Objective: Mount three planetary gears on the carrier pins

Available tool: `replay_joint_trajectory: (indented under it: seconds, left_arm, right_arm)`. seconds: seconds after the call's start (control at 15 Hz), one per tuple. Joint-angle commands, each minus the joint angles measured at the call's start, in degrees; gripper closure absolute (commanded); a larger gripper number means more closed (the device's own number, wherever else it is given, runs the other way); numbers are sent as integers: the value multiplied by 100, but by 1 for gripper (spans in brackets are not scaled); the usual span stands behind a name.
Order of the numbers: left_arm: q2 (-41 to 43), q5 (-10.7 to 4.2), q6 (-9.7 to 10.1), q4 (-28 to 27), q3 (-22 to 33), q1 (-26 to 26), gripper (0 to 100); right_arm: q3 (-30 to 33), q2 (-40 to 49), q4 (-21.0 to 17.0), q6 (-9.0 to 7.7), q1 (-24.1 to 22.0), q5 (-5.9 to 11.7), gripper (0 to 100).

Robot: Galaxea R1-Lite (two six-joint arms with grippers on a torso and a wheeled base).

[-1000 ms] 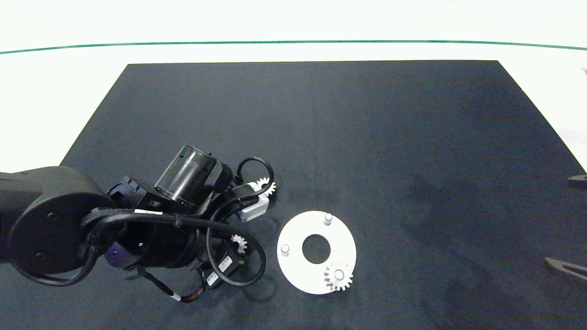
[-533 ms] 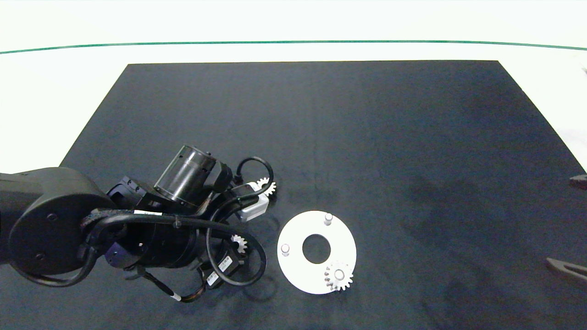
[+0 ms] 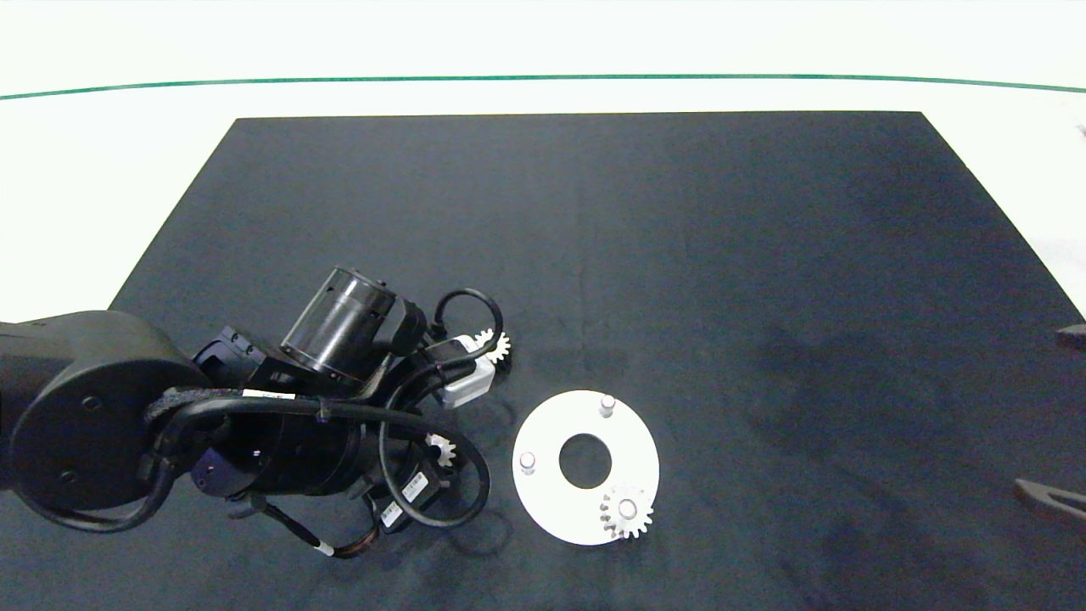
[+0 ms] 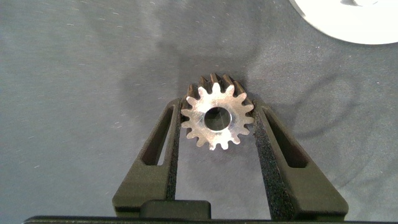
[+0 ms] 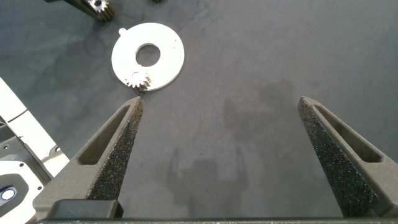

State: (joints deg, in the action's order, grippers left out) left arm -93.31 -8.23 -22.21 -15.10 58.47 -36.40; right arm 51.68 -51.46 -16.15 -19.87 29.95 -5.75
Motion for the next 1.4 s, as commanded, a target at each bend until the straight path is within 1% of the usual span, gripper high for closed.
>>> replay_joint_trajectory:
  seconds: [0.07, 0.27, 0.47, 0.67, 0.87, 1.27, 1.33, 1.4]
  left_arm:
    - [287, -3, -38, -19, -2, -7, 94]
    - [524, -3, -38, -36, 24, -25, 100]
    - [559, -21, -46, -45, 112, -86, 100]
    - [559, -30, -46, -151, 227, -535, 100]
    - [436, -38, -29, -177, 411, -851, 100]
    - [-74, -47, -38, -221, 789, -1062, 100]
    - [-126, -118, -46, -406, 886, -1088, 100]
    - [-162, -241, -55, -625, 1009, -1132, 100]
  right_arm:
    - [0, -5, -11, -17, 2, -5, 0]
    - [0, -5, -11, -8, 2, -5, 0]
    - [9, 4, -11, -8, 2, -5, 0]
    - [9, 22, -2, -17, 2, -5, 0]
    - [36, 39, -2, -17, 2, -5, 0]
    - [88, 39, -2, -26, 11, -5, 0]
    - [97, 48, -2, -26, 11, -5, 0]
    - [97, 48, -2, -26, 11, -5, 0]
